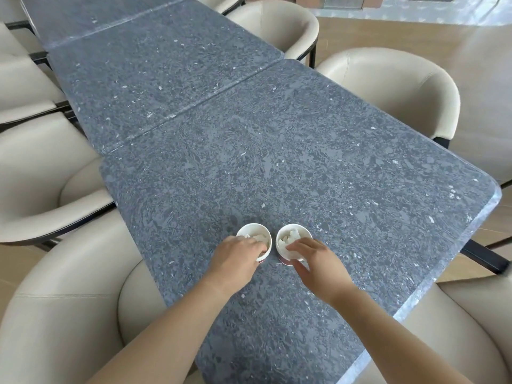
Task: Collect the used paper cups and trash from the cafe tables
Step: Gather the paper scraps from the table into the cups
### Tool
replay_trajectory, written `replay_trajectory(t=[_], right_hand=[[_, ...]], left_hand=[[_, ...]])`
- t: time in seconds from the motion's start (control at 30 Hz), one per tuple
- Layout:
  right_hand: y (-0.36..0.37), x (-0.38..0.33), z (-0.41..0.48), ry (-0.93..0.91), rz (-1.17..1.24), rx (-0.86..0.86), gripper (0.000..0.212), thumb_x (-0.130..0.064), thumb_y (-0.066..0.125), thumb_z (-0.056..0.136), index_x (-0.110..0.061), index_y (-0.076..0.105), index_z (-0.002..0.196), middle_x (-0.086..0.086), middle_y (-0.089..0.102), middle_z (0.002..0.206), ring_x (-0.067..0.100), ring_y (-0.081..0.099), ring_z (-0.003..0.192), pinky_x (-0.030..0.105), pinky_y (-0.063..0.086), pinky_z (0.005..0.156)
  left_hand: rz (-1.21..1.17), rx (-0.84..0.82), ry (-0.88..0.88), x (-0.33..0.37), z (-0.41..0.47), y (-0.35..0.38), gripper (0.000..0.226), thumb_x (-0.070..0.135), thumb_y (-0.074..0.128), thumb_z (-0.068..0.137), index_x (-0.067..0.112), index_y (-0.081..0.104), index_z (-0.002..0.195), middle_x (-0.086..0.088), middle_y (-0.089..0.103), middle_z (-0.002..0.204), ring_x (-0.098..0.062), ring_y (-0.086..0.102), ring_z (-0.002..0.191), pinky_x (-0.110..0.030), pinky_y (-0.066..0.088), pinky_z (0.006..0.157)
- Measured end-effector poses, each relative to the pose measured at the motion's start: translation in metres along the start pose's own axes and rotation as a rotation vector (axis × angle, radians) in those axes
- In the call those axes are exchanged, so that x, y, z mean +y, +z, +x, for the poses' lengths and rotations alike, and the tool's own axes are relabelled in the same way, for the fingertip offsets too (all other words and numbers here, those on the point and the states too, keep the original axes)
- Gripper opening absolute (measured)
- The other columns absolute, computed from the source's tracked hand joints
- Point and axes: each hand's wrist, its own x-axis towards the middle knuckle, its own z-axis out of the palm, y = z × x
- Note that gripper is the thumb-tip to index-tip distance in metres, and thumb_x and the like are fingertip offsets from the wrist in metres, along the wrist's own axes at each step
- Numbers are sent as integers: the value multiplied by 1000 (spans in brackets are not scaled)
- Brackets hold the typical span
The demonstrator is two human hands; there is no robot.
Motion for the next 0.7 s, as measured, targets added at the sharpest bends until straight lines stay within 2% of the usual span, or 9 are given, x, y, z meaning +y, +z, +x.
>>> replay_trajectory(t=[0.1, 0.2, 0.33, 0.43, 0.53, 0.6, 0.7], right_hand=[[-10, 3, 1, -36, 22, 42, 32, -11, 65, 77, -18, 63, 108, -3, 63, 109, 22, 57, 99, 38, 53, 73], [-17, 5, -1, -36, 29, 72, 33, -11, 68, 76, -18, 62, 108, -4, 63, 106, 19, 59, 94, 33, 53, 72], [-21, 12, -8, 2, 45, 103, 35, -16, 72, 75, -18, 62, 109, -6, 61, 106, 15, 59, 92, 27, 52, 73], [-23, 17, -15, 14, 50, 84, 37, -14, 72, 73, -18, 62, 108, -6, 60, 105, 13, 59, 90, 22, 48, 71], [-22, 19, -19, 40, 39, 87, 33, -13, 72, 74, -18, 63, 106, -7, 61, 104, 4, 51, 76, 17, 42, 66], [-20, 19, -19, 79, 48, 85, 26, -12, 69, 77, -17, 65, 103, -5, 63, 100, 5, 51, 72, 21, 47, 65], [-19, 16, -17, 105, 79, 74, 13, -11, 64, 82, -15, 68, 93, 0, 66, 89, 14, 60, 71, 36, 54, 66]], left_hand=[[-137, 49, 3, 1, 2, 1, 19, 36, 61, 83, 27, 56, 99, 10, 62, 103, -15, 56, 98, -28, 43, 74], [-217, 96, 22, 7, 7, 0, 26, 36, 65, 82, 30, 54, 105, 13, 59, 108, -9, 54, 101, -23, 44, 69], [-273, 34, 91, 21, 17, -1, 27, 37, 64, 82, 30, 59, 107, 14, 60, 109, -9, 54, 102, -18, 36, 72], [-264, -21, 127, 29, 22, 1, 31, 37, 63, 83, 30, 61, 113, 13, 62, 114, -10, 55, 104, -25, 46, 80], [-254, -70, 129, 33, 24, 1, 25, 36, 60, 86, 31, 63, 111, 14, 65, 110, -11, 55, 101, -30, 47, 80], [-258, -70, 125, 35, 25, 0, 17, 34, 58, 88, 31, 67, 102, 12, 67, 101, -12, 57, 95, -28, 46, 75], [-275, -47, 94, 38, 25, -1, 15, 30, 53, 90, 29, 68, 90, 9, 67, 91, -13, 58, 87, -32, 48, 67]])
